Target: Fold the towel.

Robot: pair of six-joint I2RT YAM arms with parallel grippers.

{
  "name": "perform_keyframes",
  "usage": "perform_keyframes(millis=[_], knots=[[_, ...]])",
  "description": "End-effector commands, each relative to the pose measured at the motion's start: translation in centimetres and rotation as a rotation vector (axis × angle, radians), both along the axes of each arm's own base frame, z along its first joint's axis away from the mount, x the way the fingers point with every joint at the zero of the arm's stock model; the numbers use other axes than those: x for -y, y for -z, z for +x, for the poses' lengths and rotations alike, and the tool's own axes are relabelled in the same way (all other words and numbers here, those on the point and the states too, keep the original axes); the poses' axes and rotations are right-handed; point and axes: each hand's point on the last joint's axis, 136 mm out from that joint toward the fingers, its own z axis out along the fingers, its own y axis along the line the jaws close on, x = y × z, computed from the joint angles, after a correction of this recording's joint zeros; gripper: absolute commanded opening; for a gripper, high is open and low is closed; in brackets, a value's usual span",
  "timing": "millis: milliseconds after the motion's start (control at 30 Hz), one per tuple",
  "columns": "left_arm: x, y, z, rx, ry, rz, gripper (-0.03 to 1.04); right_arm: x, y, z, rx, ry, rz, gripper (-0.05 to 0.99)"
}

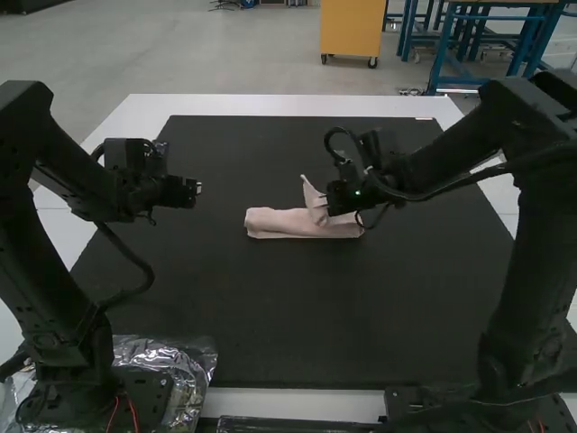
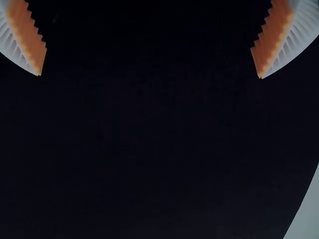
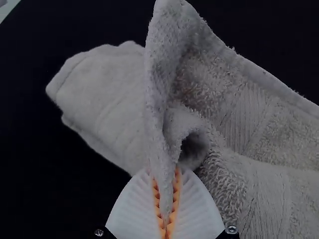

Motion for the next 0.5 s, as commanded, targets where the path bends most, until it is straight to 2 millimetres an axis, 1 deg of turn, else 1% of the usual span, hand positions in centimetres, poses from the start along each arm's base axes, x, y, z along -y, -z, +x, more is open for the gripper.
perform_keyframes(millis=[0,100,300,400,467], knots=[[0.1,-1.3,-0.2,0.043,0.002,0.018,0.97,-2.6,-1.4,0.4,0.024,-0.016,0.035,-0.02],[0.1,-1.0,-0.6,0.038,0.002,0.018,0.97,-4.3,-1.6,0.4,0.033,-0.042,0.047,-0.02],[0.1,-1.3,-0.8,0.056,0.0,0.016,0.97,-6.9,-1.5,1.0,0.043,-0.073,0.058,-0.02],[0.2,-1.2,-0.8,0.055,0.003,0.016,0.97,-8.1,-1.3,1.1,0.042,-0.09,0.06,-0.02],[0.2,-1.2,-0.8,0.055,0.003,0.016,0.97,-9.1,-1.5,0.9,0.035,-0.1,0.077,-0.02]])
